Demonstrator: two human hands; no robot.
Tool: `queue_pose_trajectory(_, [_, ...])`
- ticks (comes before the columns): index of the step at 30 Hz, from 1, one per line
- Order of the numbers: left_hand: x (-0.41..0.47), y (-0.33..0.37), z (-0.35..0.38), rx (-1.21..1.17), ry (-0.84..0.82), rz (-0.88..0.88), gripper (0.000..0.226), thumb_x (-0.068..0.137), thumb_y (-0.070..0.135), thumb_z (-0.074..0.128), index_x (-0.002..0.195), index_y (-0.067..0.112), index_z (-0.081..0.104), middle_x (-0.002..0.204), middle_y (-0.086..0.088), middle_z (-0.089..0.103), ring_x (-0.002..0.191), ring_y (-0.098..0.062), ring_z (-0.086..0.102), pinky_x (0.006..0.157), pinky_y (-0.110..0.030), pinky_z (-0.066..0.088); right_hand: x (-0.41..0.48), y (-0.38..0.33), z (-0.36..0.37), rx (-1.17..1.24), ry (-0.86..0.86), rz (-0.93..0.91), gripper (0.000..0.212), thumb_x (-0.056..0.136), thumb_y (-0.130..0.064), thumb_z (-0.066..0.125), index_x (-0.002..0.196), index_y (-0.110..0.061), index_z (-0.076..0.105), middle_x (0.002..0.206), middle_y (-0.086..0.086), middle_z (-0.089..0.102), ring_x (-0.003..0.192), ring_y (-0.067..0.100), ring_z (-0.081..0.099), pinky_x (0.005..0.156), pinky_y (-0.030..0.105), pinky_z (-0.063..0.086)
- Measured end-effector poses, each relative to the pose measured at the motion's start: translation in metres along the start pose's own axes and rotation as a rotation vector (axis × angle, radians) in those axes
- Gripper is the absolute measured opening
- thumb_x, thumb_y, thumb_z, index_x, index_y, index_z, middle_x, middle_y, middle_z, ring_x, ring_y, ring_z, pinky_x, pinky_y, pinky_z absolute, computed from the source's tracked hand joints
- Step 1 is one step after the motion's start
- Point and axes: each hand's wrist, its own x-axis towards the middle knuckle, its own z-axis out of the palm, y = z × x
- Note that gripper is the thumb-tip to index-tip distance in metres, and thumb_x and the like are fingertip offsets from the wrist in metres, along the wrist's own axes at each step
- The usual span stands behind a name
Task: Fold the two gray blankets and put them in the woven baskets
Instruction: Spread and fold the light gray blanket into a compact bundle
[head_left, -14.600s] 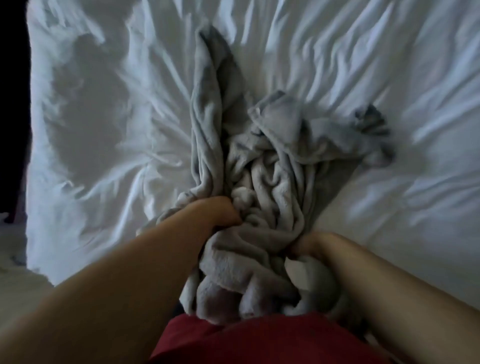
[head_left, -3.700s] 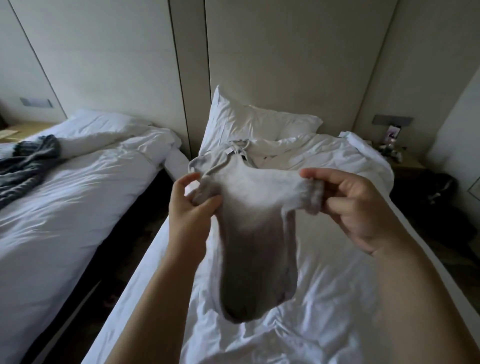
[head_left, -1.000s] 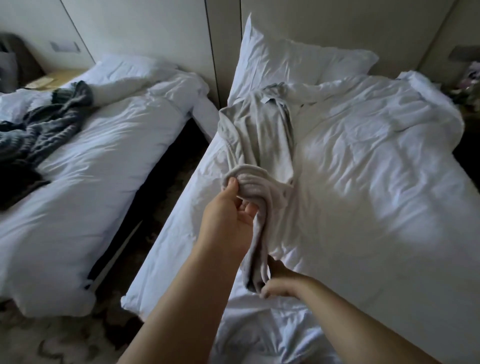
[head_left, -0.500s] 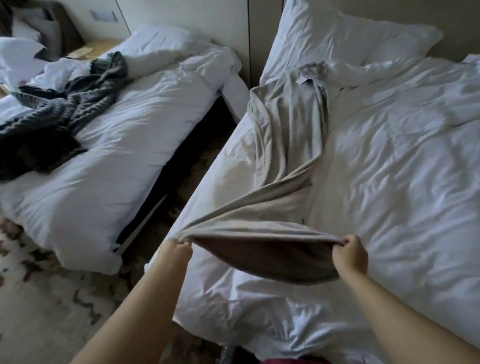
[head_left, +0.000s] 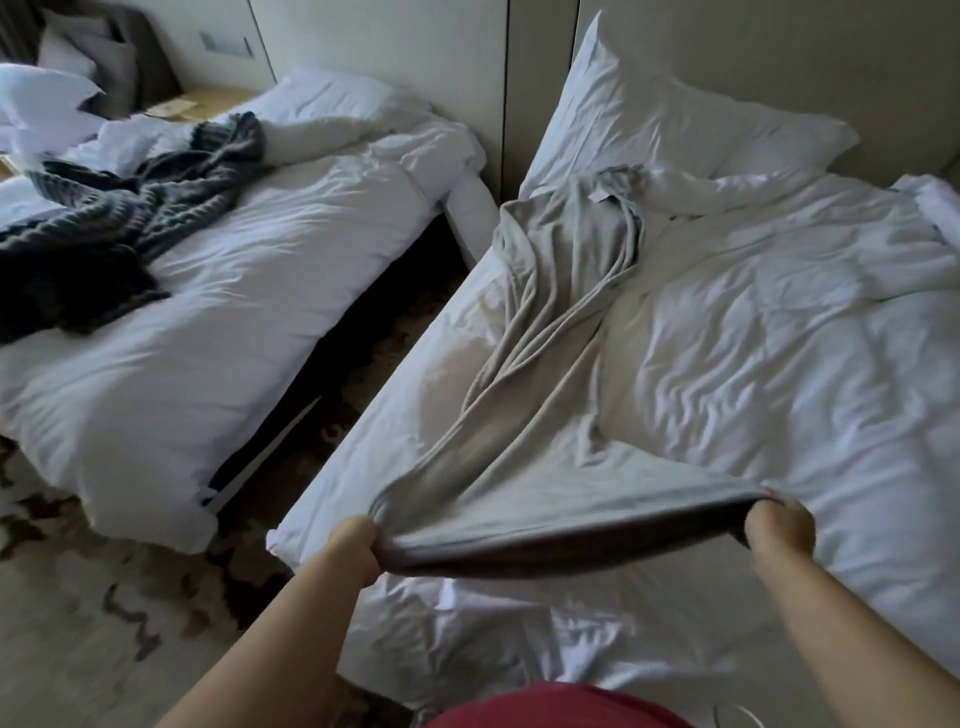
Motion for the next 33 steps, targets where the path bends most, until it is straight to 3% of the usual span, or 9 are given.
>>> queue_pose_trajectory(3, [-0.006, 0.013, 0.003, 0.041, -0.139, 0.101, 0.012, 0.089, 0.01, 0.045, 0.081, 0.002, 0.048, 0.075, -0.01, 0.049, 0.06, -0.024, 0.046, 0.053, -0.028, 0.039, 0.007, -0.007, 0.007, 0.468, -0.121, 0.313, 0.042, 0.092, -0.005, 0.045, 0.134, -0.008, 0.05, 0.133, 0.016, 0.053, 0.114, 0.031, 0.053, 0.09, 0.043, 0.047])
queue_pose_trajectory(9, [0.011, 0.014, -0.016, 0.295, -0.692, -0.007, 0.033, 0.088, 0.025, 0.063, 0.114, 0.005, 0.068, 0.108, -0.015, 0.069, 0.088, -0.026, 0.069, 0.078, -0.036, 0.058, 0.009, 0.031, -0.011, -0.023, -0.214, 0.112, 0.03, 0.09, 0.0, 0.043, 0.114, 0.003, 0.061, 0.095, 0.019, 0.061, 0.084, 0.031, 0.054, 0.074, 0.039, 0.044])
queue_pose_trajectory(12, [0.02, 0.004, -0.019, 0.472, -0.547, -0.047, 0.039, 0.089, 0.007, 0.062, 0.124, -0.008, 0.054, 0.096, -0.021, 0.066, 0.081, -0.029, 0.064, 0.079, -0.038, 0.053, 0.008, 0.047, -0.029, -0.128, -0.401, 0.164, 0.024, 0.091, 0.004, 0.045, 0.106, 0.003, 0.064, 0.087, 0.019, 0.064, 0.078, 0.033, 0.057, 0.067, 0.036, 0.045])
queue_pose_trajectory(14, [0.013, 0.008, -0.011, 0.537, -0.398, -0.004, 0.026, 0.088, 0.006, 0.063, 0.11, -0.006, 0.059, 0.076, -0.018, 0.066, 0.062, -0.026, 0.064, 0.06, -0.033, 0.055, 0.008, 0.041, -0.038, -0.17, -0.447, 0.172, 0.023, 0.091, 0.005, 0.046, 0.1, -0.001, 0.066, 0.087, 0.02, 0.063, 0.072, 0.03, 0.055, 0.058, 0.03, 0.043])
queue_pose_trajectory(17, [-0.005, 0.041, 0.01, 0.38, -0.335, 0.167, 0.014, 0.081, 0.014, 0.071, 0.084, 0.01, 0.059, 0.06, -0.007, 0.056, 0.042, -0.016, 0.053, 0.034, -0.015, 0.04, 0.023, -0.006, -0.047, -0.115, -0.303, 0.025, 0.029, 0.089, 0.006, 0.045, 0.098, -0.013, 0.065, 0.086, 0.018, 0.058, 0.061, 0.023, 0.05, 0.049, 0.025, 0.044])
queue_pose_trajectory(21, [-0.034, 0.09, 0.033, -0.078, -0.509, 0.462, 0.005, 0.088, 0.014, 0.064, 0.09, 0.011, 0.061, 0.062, -0.002, 0.046, 0.032, -0.003, 0.043, 0.032, -0.012, 0.032, 0.042, -0.083, -0.064, 0.133, -0.047, -0.297, 0.049, 0.076, 0.007, 0.036, 0.107, -0.014, 0.067, 0.067, 0.008, 0.056, 0.05, 0.024, 0.052, 0.03, 0.015, 0.038])
queue_pose_trajectory(25, [-0.036, 0.09, 0.045, -0.06, -0.369, 0.581, 0.016, 0.085, 0.024, 0.072, 0.079, 0.015, 0.061, 0.059, 0.002, 0.052, 0.043, -0.007, 0.047, 0.036, -0.017, 0.037, 0.041, -0.088, -0.066, 0.151, -0.013, -0.386, 0.056, 0.069, 0.007, 0.034, 0.103, -0.019, 0.071, 0.073, 0.008, 0.061, 0.042, 0.01, 0.054, 0.033, 0.013, 0.038])
queue_pose_trajectory(29, [0.007, 0.038, 0.032, 0.348, -0.122, 0.386, 0.025, 0.088, 0.025, 0.068, 0.078, 0.007, 0.053, 0.07, -0.008, 0.048, 0.053, -0.018, 0.044, 0.042, -0.023, 0.038, 0.033, -0.002, -0.053, -0.029, -0.172, -0.141, 0.056, 0.078, 0.018, 0.029, 0.114, -0.002, 0.067, 0.078, 0.015, 0.057, 0.051, 0.025, 0.044, 0.03, 0.012, 0.032])
queue_pose_trajectory(33, [0.039, -0.014, 0.006, 0.351, -0.092, 0.032, 0.017, 0.09, 0.017, 0.063, 0.09, 0.008, 0.049, 0.07, -0.007, 0.045, 0.053, -0.017, 0.043, 0.039, -0.023, 0.035, 0.012, 0.077, -0.055, -0.055, -0.282, 0.178, 0.042, 0.086, 0.016, 0.033, 0.105, -0.002, 0.066, 0.092, 0.018, 0.06, 0.063, 0.025, 0.052, 0.037, 0.02, 0.048])
